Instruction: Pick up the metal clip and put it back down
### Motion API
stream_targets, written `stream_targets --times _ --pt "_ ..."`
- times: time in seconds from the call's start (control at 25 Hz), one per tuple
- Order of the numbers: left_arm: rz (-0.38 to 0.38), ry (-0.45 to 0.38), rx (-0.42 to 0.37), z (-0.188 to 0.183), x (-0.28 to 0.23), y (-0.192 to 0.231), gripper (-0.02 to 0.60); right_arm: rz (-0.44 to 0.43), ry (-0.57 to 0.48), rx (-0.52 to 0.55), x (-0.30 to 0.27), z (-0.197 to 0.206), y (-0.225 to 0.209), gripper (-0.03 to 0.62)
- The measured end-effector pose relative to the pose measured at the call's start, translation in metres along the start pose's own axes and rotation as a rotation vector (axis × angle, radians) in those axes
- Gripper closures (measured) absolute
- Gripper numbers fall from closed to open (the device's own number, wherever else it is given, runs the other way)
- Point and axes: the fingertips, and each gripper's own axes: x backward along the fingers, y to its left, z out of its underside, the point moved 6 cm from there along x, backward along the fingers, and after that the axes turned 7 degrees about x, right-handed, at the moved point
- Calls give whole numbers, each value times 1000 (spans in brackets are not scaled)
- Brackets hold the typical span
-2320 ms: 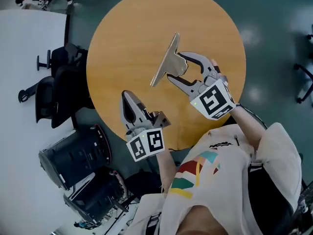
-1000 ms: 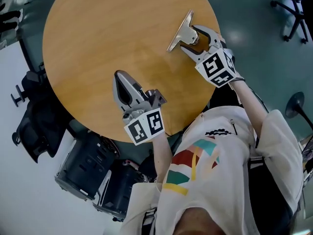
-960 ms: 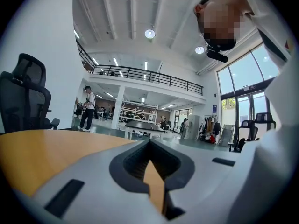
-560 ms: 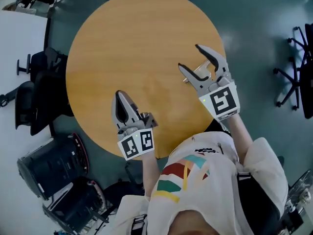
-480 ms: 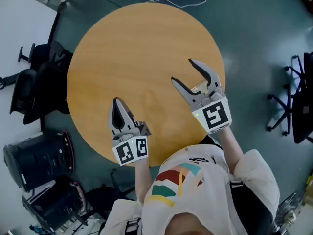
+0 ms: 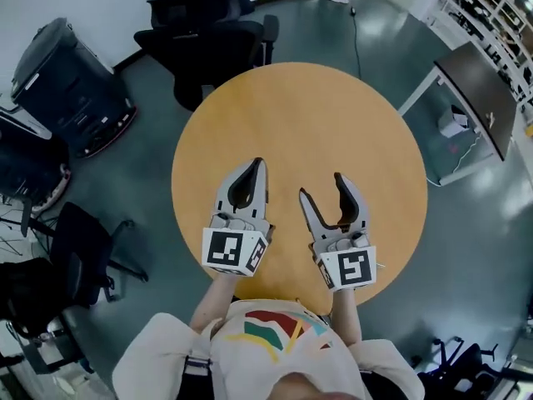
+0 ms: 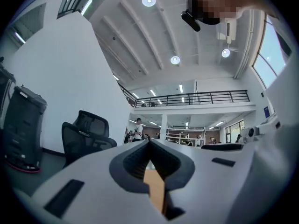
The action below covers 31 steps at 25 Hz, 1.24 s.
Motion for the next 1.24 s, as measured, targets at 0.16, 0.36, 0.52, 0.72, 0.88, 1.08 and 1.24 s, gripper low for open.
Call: stream_targets --times 0.16,0.36,0.52,0.72,0.88,1.08,1.24 --pt "-52 23 17 5 20 22 538 -55 99 -28 -18 21 25 301" --pt "-69 34 35 8 21 27 538 -30 163 0 -24 25 26 319" --pt "-47 28 33 7 17 26 538 -20 162 -10 -24 26 25 321" --pt "-25 33 40 10 14 16 538 0 167 -32 -15 29 18 319" --pt "-11 38 42 11 11 9 538 11 175 -35 -13 30 14 321" --pt "-9 48 39 12 13 6 538 11 181 -31 -10 32 16 321" --pt "-12 50 29 13 12 3 538 8 175 -31 -8 32 12 320"
